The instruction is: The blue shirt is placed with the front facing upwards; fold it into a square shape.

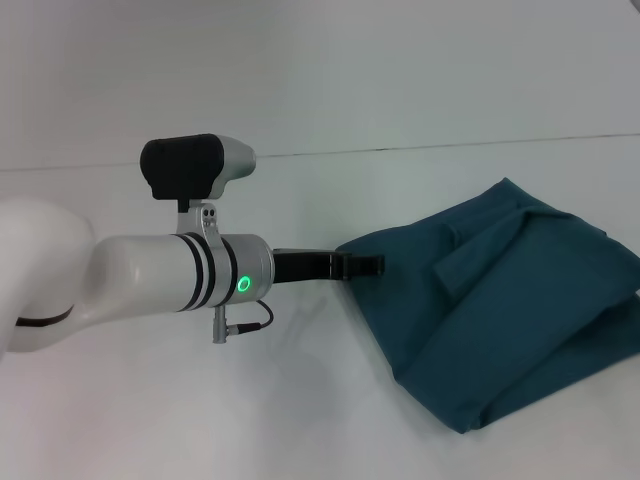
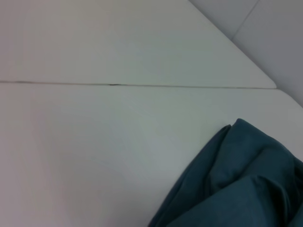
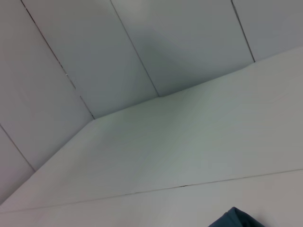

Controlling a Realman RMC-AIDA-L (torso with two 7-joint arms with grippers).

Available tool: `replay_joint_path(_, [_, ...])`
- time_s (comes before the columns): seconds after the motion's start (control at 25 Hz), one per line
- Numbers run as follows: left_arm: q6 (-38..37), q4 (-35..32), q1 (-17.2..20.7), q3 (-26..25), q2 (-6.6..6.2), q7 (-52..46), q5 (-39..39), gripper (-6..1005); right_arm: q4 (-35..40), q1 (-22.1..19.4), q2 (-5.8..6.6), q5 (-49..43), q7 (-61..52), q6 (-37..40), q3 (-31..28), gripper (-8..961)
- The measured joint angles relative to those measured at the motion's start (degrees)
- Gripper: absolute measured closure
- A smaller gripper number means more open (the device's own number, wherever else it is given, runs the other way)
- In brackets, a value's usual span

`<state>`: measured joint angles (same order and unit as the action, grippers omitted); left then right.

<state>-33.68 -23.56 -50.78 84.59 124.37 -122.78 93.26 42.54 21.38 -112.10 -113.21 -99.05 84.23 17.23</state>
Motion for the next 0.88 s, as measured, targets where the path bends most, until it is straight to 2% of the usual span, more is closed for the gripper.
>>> replay_joint_path(0.88, [0.6,-0.1,-0.2,5.0,0.26,-0.1,-0.4,90,0.0,0.3,-0.62,0.3,0.5,-0.1,-0.1,379])
